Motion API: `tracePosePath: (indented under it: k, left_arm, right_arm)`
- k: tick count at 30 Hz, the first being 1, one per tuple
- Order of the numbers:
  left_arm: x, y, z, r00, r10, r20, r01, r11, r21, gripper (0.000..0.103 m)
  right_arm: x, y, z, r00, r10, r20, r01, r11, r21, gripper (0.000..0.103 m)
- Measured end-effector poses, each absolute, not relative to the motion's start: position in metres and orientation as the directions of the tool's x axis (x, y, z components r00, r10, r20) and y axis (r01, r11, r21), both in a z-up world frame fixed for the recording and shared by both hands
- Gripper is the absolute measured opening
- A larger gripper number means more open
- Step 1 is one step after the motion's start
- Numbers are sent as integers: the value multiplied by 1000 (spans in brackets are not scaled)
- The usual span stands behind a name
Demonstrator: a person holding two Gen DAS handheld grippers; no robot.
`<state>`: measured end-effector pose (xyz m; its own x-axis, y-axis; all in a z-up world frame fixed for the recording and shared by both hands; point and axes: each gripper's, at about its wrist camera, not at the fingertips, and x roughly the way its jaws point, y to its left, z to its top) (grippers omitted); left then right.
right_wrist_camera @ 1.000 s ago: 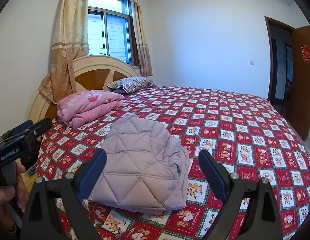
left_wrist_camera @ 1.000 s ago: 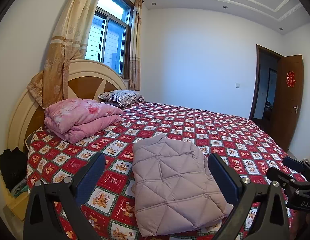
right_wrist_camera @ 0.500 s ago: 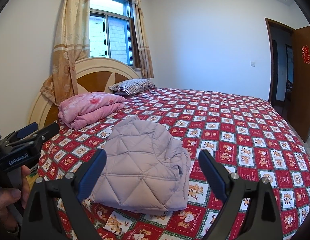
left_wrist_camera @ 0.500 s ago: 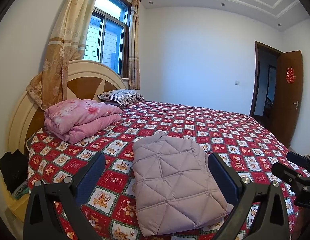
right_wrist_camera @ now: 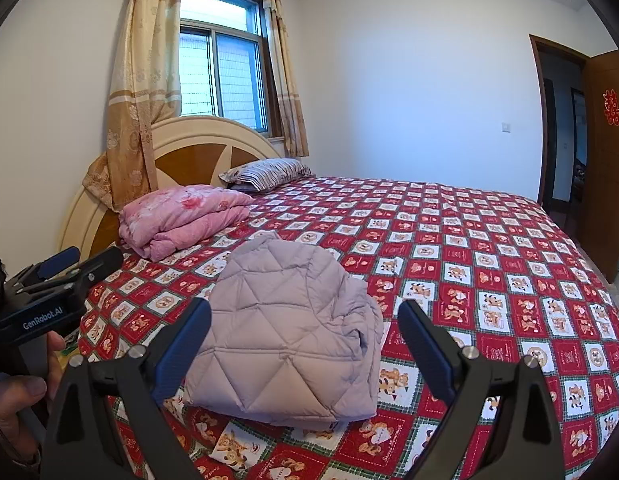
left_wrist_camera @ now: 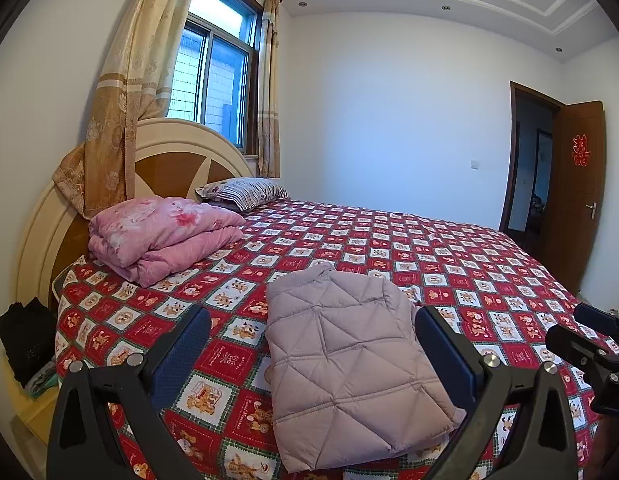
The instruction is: Fold large clothes
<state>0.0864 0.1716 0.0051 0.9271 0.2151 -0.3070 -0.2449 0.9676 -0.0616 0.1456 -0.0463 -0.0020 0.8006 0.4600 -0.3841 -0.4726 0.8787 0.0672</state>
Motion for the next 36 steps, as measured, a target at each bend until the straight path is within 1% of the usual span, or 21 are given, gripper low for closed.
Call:
tracePosePath:
  k: [17, 27, 32, 36]
  left_arm:
    - [90, 178, 2, 919, 226, -324, -259, 964, -65, 102]
    - [92, 183, -2, 919, 198, -340, -248, 963, -108, 102]
    - [94, 179, -2, 915, 222, -336, -262, 962, -78, 102]
    - [95, 180, -3, 915, 221, -337, -262, 961, -83, 102]
  right_arm:
    - [145, -43, -2, 801, 461, -382, -475, 878, 64, 97]
    - [145, -49, 0, 807, 460, -371, -472, 879, 64, 97]
    - [145, -49, -1, 805, 461, -374, -474, 878, 63, 97]
    - [145, -50, -1, 805, 461, -375, -475, 878, 60, 97]
